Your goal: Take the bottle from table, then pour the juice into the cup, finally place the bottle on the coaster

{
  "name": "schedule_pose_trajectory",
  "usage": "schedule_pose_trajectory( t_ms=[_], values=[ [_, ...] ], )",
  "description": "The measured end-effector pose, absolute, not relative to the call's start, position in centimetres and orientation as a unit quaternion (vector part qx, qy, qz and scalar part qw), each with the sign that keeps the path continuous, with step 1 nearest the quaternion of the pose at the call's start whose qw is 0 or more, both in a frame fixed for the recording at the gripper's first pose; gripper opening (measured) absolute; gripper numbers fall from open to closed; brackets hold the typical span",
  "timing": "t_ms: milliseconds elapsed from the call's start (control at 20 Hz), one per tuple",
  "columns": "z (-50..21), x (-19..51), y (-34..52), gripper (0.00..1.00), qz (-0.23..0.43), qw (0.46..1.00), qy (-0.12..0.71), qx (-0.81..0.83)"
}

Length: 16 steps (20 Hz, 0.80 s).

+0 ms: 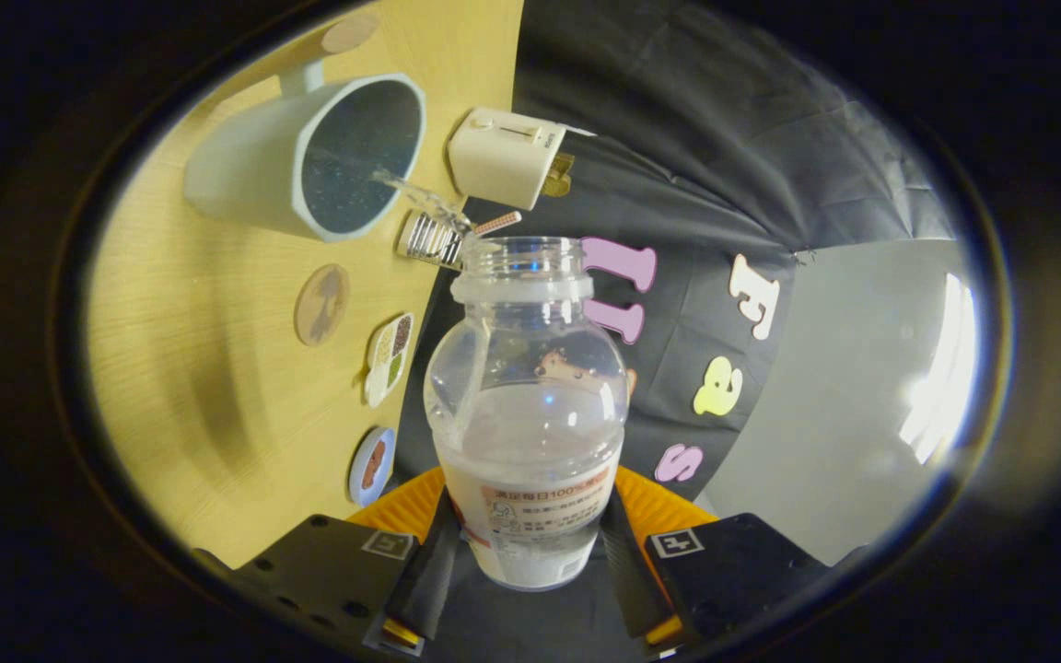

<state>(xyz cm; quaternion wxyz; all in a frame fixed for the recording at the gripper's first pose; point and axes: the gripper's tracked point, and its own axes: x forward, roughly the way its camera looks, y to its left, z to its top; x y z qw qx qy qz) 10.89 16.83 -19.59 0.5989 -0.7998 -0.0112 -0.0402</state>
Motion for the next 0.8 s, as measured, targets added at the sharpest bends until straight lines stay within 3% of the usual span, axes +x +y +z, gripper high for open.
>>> schedule_pose_trajectory(
  t_ms=[800],
  values=[
    [-18.9,12.2,18.2,0.77,-0.022,0.56,-0.019,-0.828]
  ],
)
